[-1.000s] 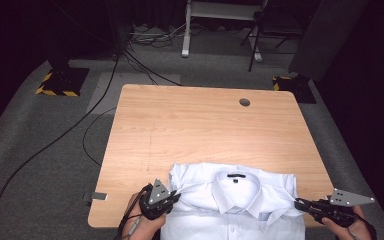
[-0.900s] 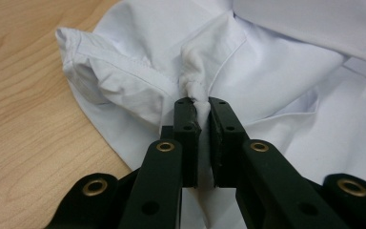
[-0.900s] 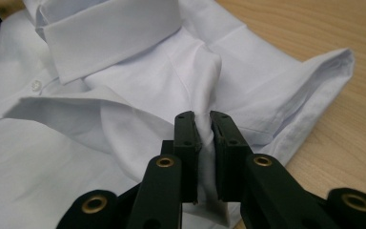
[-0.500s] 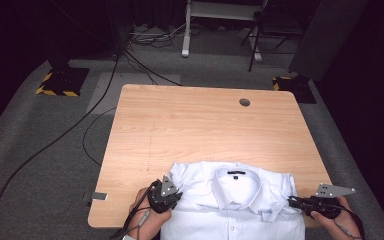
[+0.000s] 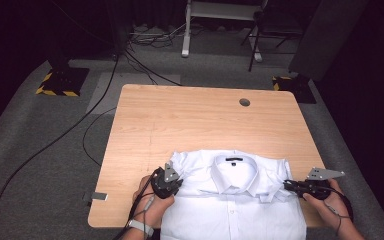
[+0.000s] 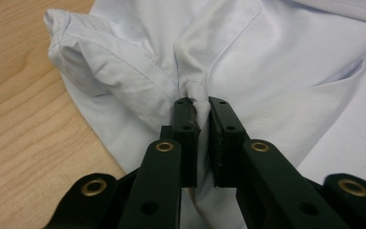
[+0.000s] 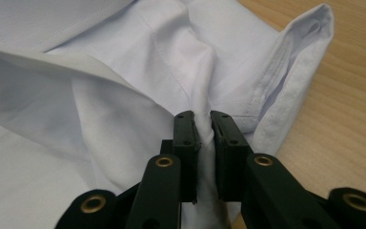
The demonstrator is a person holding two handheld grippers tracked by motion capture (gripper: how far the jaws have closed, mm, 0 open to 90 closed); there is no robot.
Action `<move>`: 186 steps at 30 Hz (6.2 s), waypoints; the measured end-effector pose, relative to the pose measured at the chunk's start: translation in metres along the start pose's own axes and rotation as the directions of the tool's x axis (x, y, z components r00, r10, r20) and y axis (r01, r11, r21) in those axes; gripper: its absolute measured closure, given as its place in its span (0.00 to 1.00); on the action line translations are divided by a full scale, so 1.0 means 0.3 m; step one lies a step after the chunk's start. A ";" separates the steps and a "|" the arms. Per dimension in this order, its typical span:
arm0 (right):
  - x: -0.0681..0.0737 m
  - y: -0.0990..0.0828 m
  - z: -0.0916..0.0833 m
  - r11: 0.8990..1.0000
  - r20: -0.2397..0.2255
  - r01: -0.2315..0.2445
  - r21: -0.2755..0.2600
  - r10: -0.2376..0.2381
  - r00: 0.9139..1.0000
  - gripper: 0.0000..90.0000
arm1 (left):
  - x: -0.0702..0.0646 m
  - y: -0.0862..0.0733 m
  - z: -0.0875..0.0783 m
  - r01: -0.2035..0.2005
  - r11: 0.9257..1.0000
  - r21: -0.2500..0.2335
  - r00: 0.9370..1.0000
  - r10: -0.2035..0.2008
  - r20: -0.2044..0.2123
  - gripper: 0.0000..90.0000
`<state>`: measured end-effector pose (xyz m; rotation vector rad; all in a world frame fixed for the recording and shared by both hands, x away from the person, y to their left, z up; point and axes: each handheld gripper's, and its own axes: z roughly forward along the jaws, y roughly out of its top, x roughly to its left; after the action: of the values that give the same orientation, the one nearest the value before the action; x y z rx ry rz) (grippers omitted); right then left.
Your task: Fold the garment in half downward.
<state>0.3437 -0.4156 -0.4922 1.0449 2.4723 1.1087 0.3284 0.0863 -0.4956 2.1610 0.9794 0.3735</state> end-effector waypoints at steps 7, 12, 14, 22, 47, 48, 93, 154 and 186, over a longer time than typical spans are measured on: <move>-0.042 0.038 0.033 1.000 0.018 0.004 0.000 -0.004 1.000 0.90 | 0.031 0.026 0.027 0.005 1.000 -0.004 1.000 -0.005 -0.011 0.92; -0.083 0.071 0.064 1.000 0.044 0.003 -0.004 -0.002 0.999 0.90 | 0.057 0.065 0.064 -0.008 1.000 -0.004 0.999 0.008 -0.048 0.92; -0.095 0.083 0.075 1.000 0.056 0.007 -0.003 -0.007 0.998 0.90 | 0.061 0.073 0.071 -0.010 1.000 -0.004 0.999 0.010 -0.051 0.92; -0.142 0.126 0.115 1.000 0.082 0.011 -0.006 -0.011 0.997 0.89 | 0.114 0.127 0.122 -0.005 1.000 -0.001 0.996 0.005 -0.089 0.91; -0.202 0.272 0.107 0.998 0.130 0.040 -0.048 -0.034 0.991 0.90 | 0.211 0.258 0.075 0.022 0.997 -0.080 0.997 -0.028 -0.075 0.92; -0.188 0.294 0.064 0.996 0.128 0.050 -0.076 -0.040 0.991 0.90 | 0.205 0.267 0.055 0.012 0.996 -0.090 0.997 -0.019 -0.080 0.92; 0.158 -0.136 -0.096 0.995 0.013 -0.032 -0.097 0.033 0.999 0.90 | -0.106 -0.119 -0.117 -0.061 0.997 -0.039 0.998 0.062 0.011 0.92; 0.062 0.031 0.077 0.999 0.057 0.030 -0.015 -0.029 0.998 0.35 | -0.072 -0.018 0.018 -0.006 1.000 -0.028 0.998 0.004 -0.070 0.37; -0.059 -0.128 -0.092 0.999 0.125 -0.022 -0.046 0.028 0.992 0.33 | -0.255 0.059 0.093 -0.035 0.999 -0.020 0.999 0.035 0.026 0.33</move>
<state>0.3235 -0.4608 -0.5024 1.1004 2.3327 1.0662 0.3011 0.0076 -0.4997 2.1621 0.9208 0.3689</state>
